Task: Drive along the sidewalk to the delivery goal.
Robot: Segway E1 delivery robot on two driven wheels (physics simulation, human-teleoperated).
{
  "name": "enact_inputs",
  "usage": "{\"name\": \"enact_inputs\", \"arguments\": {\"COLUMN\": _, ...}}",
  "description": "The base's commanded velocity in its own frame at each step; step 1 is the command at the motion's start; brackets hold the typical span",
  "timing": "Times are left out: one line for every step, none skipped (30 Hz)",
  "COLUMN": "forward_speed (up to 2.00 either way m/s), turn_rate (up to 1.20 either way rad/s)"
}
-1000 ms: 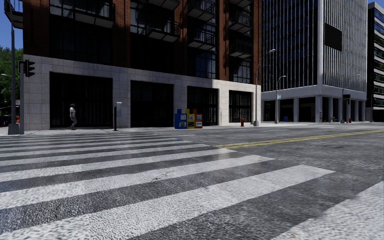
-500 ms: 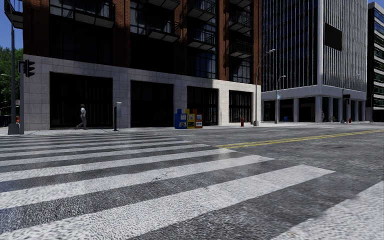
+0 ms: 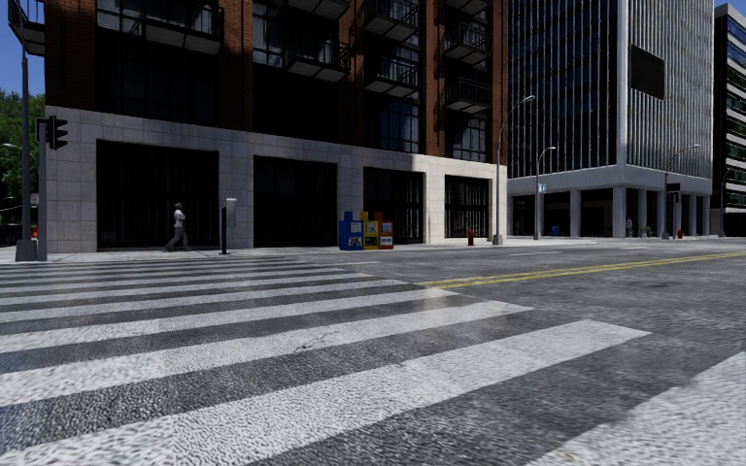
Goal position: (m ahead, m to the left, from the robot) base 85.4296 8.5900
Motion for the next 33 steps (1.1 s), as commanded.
{"name": "enact_inputs", "arguments": {"forward_speed": 0.63, "turn_rate": 0.00}}
{"name": "enact_inputs", "arguments": {"forward_speed": 0.93, "turn_rate": 0.00}}
{"name": "enact_inputs", "arguments": {"forward_speed": 0.93, "turn_rate": 0.00}}
{"name": "enact_inputs", "arguments": {"forward_speed": 0.00, "turn_rate": 0.00}}
{"name": "enact_inputs", "arguments": {"forward_speed": 0.00, "turn_rate": 0.00}}
{"name": "enact_inputs", "arguments": {"forward_speed": 0.00, "turn_rate": 0.00}}
{"name": "enact_inputs", "arguments": {"forward_speed": 0.00, "turn_rate": 0.00}}
{"name": "enact_inputs", "arguments": {"forward_speed": 0.00, "turn_rate": 0.00}}
{"name": "enact_inputs", "arguments": {"forward_speed": 0.00, "turn_rate": 0.00}}
{"name": "enact_inputs", "arguments": {"forward_speed": 0.00, "turn_rate": 0.00}}
{"name": "enact_inputs", "arguments": {"forward_speed": 0.00, "turn_rate": 0.00}}
{"name": "enact_inputs", "arguments": {"forward_speed": 0.00, "turn_rate": 0.00}}
{"name": "enact_inputs", "arguments": {"forward_speed": 0.00, "turn_rate": 0.00}}
{"name": "enact_inputs", "arguments": {"forward_speed": 0.00, "turn_rate": 0.00}}
{"name": "enact_inputs", "arguments": {"forward_speed": 0.15, "turn_rate": 0.00}}
{"name": "enact_inputs", "arguments": {"forward_speed": 0.55, "turn_rate": 0.00}}
{"name": "enact_inputs", "arguments": {"forward_speed": 1.37, "turn_rate": 0.00}}
{"name": "enact_inputs", "arguments": {"forward_speed": 1.37, "turn_rate": 0.00}}
{"name": "enact_inputs", "arguments": {"forward_speed": 2.00, "turn_rate": 0.00}}
{"name": "enact_inputs", "arguments": {"forward_speed": 2.00, "turn_rate": 0.00}}
{"name": "enact_inputs", "arguments": {"forward_speed": 2.00, "turn_rate": 0.00}}
{"name": "enact_inputs", "arguments": {"forward_speed": 2.00, "turn_rate": 0.00}}
{"name": "enact_inputs", "arguments": {"forward_speed": 2.00, "turn_rate": 0.00}}
{"name": "enact_inputs", "arguments": {"forward_speed": 2.00, "turn_rate": 0.06}}
{"name": "enact_inputs", "arguments": {"forward_speed": 2.00, "turn_rate": 0.13}}
{"name": "enact_inputs", "arguments": {"forward_speed": 2.00, "turn_rate": 0.13}}
{"name": "enact_inputs", "arguments": {"forward_speed": 2.00, "turn_rate": 0.29}}
{"name": "enact_inputs", "arguments": {"forward_speed": 2.00, "turn_rate": 0.43}}
{"name": "enact_inputs", "arguments": {"forward_speed": 2.00, "turn_rate": 0.47}}
{"name": "enact_inputs", "arguments": {"forward_speed": 2.00, "turn_rate": 0.47}}
{"name": "enact_inputs", "arguments": {"forward_speed": 2.00, "turn_rate": 0.48}}
{"name": "enact_inputs", "arguments": {"forward_speed": 2.00, "turn_rate": 0.48}}
{"name": "enact_inputs", "arguments": {"forward_speed": 2.00, "turn_rate": 0.48}}
